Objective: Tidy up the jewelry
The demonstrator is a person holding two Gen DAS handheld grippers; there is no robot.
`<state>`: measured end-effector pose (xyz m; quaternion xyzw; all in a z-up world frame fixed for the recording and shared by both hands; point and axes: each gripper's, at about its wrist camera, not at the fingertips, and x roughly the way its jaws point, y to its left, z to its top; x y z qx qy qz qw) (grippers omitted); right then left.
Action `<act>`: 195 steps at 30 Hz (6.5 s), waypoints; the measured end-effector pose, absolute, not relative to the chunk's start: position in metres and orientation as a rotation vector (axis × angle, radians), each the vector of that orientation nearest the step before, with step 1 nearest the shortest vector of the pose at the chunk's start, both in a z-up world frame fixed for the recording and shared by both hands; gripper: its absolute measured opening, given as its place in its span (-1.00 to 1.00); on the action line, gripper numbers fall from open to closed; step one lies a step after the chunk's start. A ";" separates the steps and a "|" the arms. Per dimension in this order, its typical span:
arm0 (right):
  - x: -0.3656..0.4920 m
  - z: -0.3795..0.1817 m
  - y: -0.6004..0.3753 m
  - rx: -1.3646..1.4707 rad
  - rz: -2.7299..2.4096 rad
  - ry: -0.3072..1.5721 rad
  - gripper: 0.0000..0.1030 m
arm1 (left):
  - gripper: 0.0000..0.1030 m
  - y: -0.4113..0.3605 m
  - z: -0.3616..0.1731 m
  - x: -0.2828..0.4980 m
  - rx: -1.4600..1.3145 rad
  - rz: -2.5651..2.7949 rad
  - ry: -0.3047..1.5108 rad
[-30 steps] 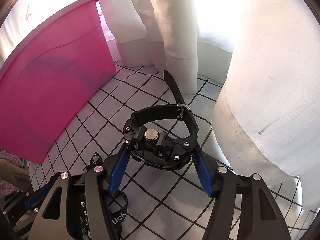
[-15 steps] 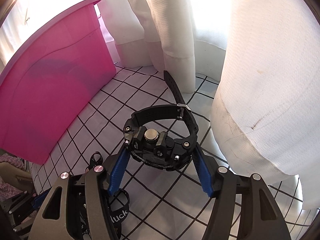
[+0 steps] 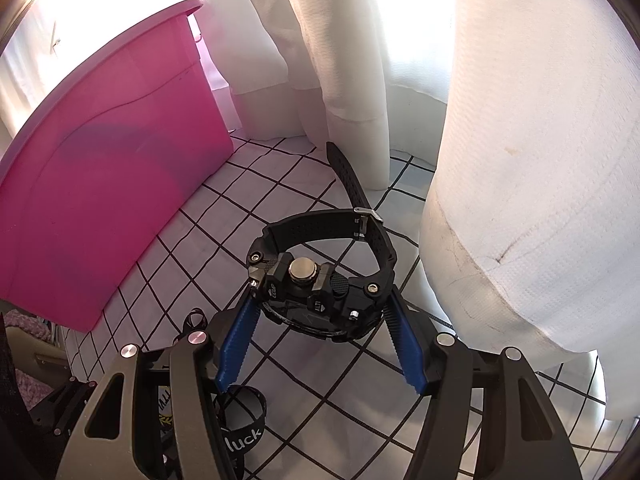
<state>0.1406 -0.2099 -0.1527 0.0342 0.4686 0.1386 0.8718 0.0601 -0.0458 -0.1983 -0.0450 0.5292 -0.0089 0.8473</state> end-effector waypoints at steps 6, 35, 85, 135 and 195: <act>0.140 -0.151 -0.209 0.068 0.296 0.977 0.18 | 0.66 -0.056 -0.206 0.063 0.001 0.004 1.109; 0.111 -0.091 -0.209 0.102 0.300 0.879 0.18 | -0.84 -0.027 -0.062 0.047 -0.033 -0.041 0.845; 0.203 0.074 0.034 0.027 0.525 0.739 0.18 | -0.83 0.223 0.121 0.188 -0.013 0.130 0.703; 0.199 0.020 0.049 -0.014 0.361 0.980 0.28 | 0.69 0.233 -0.007 0.165 -0.114 0.193 1.042; 0.146 0.033 0.025 -0.047 0.219 0.913 0.28 | 0.88 0.232 0.028 0.126 -0.111 0.223 0.978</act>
